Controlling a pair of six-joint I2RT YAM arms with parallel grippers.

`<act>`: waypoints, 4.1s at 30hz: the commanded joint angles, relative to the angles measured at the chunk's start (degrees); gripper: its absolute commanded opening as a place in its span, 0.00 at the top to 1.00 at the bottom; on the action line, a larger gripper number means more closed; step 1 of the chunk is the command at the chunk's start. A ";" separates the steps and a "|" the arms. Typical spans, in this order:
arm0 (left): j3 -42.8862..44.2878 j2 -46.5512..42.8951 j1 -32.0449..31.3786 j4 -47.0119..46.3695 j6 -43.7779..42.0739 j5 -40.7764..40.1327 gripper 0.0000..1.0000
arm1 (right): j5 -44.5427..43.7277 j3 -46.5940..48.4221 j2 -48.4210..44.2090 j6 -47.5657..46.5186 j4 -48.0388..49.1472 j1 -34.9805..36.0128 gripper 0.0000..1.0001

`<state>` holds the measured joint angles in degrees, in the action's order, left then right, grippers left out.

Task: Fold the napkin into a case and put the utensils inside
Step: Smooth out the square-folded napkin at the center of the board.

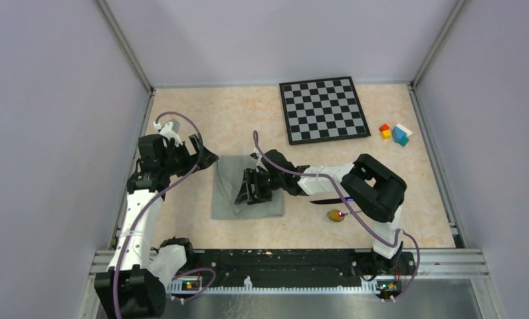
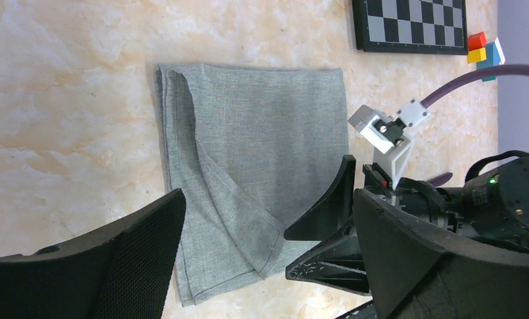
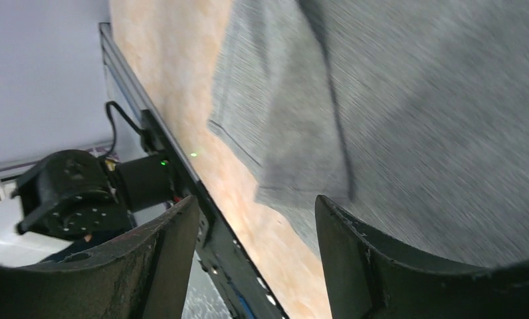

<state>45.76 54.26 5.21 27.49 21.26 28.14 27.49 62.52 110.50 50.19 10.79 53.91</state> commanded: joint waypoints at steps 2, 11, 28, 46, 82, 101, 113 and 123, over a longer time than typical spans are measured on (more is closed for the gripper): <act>1.36 0.10 0.18 -1.28 -0.33 2.29 0.01 | -2.24 -3.85 -3.61 1.29 4.16 -0.12 0.36; 1.74 -0.25 0.22 -0.95 -0.69 2.18 0.01 | -1.28 -2.32 -0.81 2.22 6.61 0.25 0.36; 1.88 -0.21 0.23 0.08 -1.26 -0.31 0.01 | 4.72 9.77 7.63 9.62 17.14 5.00 0.38; 2.14 5.66 0.22 -1.31 -1.53 2.63 0.01 | 5.19 14.82 16.30 7.46 16.09 5.81 0.53; 4.71 31.58 -4.95 -3.77 -1.45 -9.77 0.22 | -2.42 -15.16 -18.12 -15.83 -11.53 -4.12 0.80; 20.25 51.16 -6.44 -1.20 -4.73 -17.32 0.67 | -1.17 -21.12 -12.83 -14.36 -2.51 -3.97 0.92; 13.97 36.57 -8.38 5.24 -3.63 -19.34 0.13 | -0.06 -15.90 -17.27 -14.62 -5.86 -5.04 0.81; -6.23 16.15 -10.21 6.42 13.63 -16.41 0.31 | -4.01 -16.97 -12.46 -18.12 -7.77 -11.55 0.82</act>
<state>44.34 71.37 -3.66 31.77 26.48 11.55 26.57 45.01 96.75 35.11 4.14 45.34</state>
